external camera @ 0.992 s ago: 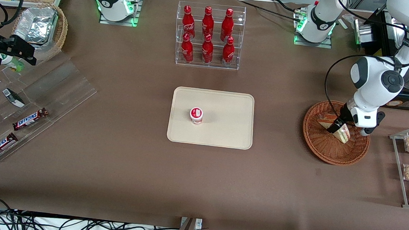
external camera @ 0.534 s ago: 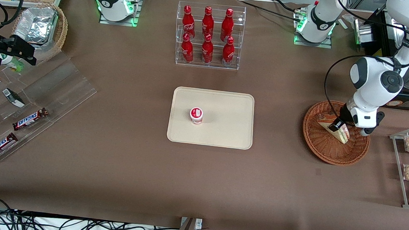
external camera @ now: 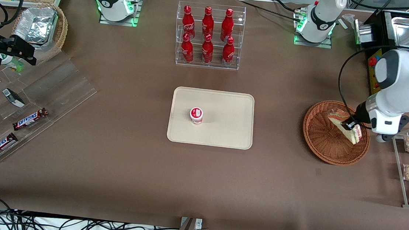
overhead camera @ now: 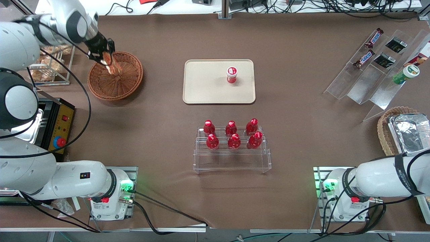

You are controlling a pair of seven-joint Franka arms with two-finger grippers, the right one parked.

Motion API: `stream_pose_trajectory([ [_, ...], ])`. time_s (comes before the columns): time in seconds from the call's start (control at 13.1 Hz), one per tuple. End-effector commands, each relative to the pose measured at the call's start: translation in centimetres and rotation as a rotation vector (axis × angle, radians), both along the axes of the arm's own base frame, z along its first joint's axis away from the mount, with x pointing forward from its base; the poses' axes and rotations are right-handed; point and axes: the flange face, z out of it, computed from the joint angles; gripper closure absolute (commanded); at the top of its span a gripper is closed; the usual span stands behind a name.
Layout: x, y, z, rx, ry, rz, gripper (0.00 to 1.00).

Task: Place sandwich from basket to tray
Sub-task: 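Lift the sandwich and carry it with the left gripper to the tray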

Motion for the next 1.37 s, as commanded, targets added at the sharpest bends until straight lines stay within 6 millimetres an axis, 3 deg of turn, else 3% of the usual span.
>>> stream_pose_trajectory([
  [0.0, 2.1, -4.5, 4.8, -0.018, 0.005, -0.099, 0.92],
  [0.31, 2.2, -12.4, 7.2, -0.043, -0.007, -0.266, 0.92],
  [0.46, 2.0, -17.2, 7.0, -0.072, -0.008, -0.359, 0.92],
  [0.69, 0.9, -22.3, 6.8, -0.096, -0.002, -0.452, 0.92],
  [1.07, -0.8, -31.2, 4.1, -0.137, 0.029, -0.612, 0.91],
  [1.3, -1.5, -35.9, 0.7, -0.111, -0.019, -0.696, 0.91],
])
